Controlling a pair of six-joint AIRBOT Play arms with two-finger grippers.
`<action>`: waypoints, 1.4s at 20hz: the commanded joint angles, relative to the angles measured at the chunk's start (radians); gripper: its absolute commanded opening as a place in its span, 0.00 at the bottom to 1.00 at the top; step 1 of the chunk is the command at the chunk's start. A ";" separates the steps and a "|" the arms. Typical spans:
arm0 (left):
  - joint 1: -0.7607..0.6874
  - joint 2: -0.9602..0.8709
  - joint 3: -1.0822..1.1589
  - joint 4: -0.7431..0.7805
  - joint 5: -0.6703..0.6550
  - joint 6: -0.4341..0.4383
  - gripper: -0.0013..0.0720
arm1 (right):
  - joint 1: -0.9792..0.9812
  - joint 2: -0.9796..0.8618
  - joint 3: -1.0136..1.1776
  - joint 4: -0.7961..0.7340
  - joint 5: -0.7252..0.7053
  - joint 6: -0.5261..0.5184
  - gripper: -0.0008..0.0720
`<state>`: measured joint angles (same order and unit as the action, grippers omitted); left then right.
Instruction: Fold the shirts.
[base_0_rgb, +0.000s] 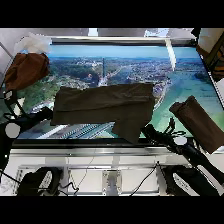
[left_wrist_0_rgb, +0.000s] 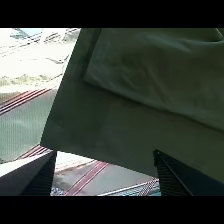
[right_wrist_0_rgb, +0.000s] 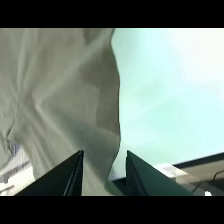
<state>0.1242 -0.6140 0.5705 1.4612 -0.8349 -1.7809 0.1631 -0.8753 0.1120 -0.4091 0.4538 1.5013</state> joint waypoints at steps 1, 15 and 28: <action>0.001 0.001 0.000 0.000 0.000 0.000 0.96 | 0.052 -0.008 0.000 0.033 -0.023 -0.002 0.48; 0.020 -0.033 -0.001 0.126 0.060 -0.215 0.96 | 0.121 -0.008 0.012 0.057 -0.199 -0.013 0.05; 0.349 -0.548 -0.001 -0.522 -0.002 0.005 0.77 | 0.121 -0.008 0.012 0.058 -0.198 -0.013 0.05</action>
<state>0.4519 -1.0847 0.5701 1.0210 -0.8463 -1.8053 0.2832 -0.8845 0.1230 -0.3523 0.2550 1.4879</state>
